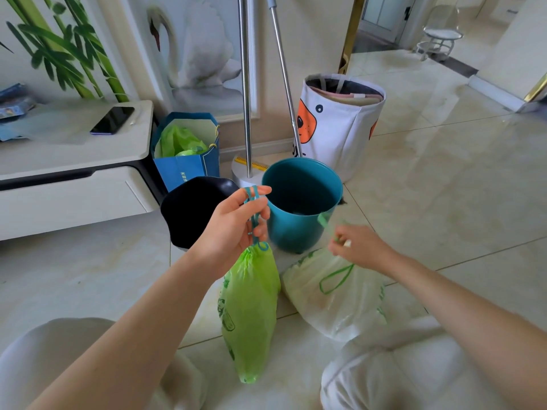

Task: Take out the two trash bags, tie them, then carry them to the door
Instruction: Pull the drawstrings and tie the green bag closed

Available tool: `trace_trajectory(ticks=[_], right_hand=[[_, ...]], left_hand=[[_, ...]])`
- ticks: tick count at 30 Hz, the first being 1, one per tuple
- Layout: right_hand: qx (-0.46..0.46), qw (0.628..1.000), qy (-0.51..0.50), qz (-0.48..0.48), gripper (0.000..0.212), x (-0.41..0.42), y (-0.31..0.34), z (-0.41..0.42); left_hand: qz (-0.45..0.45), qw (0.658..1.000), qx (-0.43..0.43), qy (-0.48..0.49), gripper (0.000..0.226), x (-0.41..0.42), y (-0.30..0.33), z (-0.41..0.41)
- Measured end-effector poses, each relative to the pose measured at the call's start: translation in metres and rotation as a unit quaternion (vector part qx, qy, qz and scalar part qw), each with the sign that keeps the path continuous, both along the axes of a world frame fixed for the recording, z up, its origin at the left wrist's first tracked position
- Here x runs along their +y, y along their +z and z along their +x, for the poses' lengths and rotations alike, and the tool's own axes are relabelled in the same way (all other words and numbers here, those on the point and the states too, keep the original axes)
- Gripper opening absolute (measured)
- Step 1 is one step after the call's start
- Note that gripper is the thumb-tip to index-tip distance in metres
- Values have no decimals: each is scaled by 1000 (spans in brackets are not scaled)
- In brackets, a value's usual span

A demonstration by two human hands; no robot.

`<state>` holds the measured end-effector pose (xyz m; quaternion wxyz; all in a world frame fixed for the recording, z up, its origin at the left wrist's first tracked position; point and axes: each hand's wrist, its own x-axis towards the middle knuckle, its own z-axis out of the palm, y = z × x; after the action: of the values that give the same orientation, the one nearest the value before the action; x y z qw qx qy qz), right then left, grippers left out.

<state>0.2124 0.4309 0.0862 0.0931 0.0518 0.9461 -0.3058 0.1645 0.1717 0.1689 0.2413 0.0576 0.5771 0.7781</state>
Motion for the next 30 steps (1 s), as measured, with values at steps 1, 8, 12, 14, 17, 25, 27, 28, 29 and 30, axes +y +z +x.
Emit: trace_trajectory(ticks=[1,8,12,14,17,25,27,28,29,30], right_hand=[[-11,995,66,80,17,1,-8,3],[-23,867,229,443,17,3,-42,10],[-9,846,225,484,20,4,-41,10],[-16,848,217,483,21,4,-41,9],[-27,896,174,407,10,5,-37,4],[-64,996,-54,-30,19,-1,30,7],[-65,984,-90,-136,16,4,48,16],[-63,978,-99,-171,16,8,56,21],[-63,972,-105,-202,15,11,64,25],[-64,965,-111,-229,13,13,71,29]], left_hand=[[2,1000,-2,0,25,0,0,0],[-2,1000,-5,5,27,-3,0,-1],[-4,1000,-1,0,28,-5,-1,-2],[-10,1000,4,-5,29,-7,-3,-3],[-25,1000,14,-12,28,-9,-5,-4],[-119,991,62,-17,16,1,-1,3],[-131,988,73,-19,18,10,5,4],[-139,987,80,-20,19,16,9,4],[-144,985,88,-24,19,21,13,5],[-149,984,96,-31,20,26,16,6]])
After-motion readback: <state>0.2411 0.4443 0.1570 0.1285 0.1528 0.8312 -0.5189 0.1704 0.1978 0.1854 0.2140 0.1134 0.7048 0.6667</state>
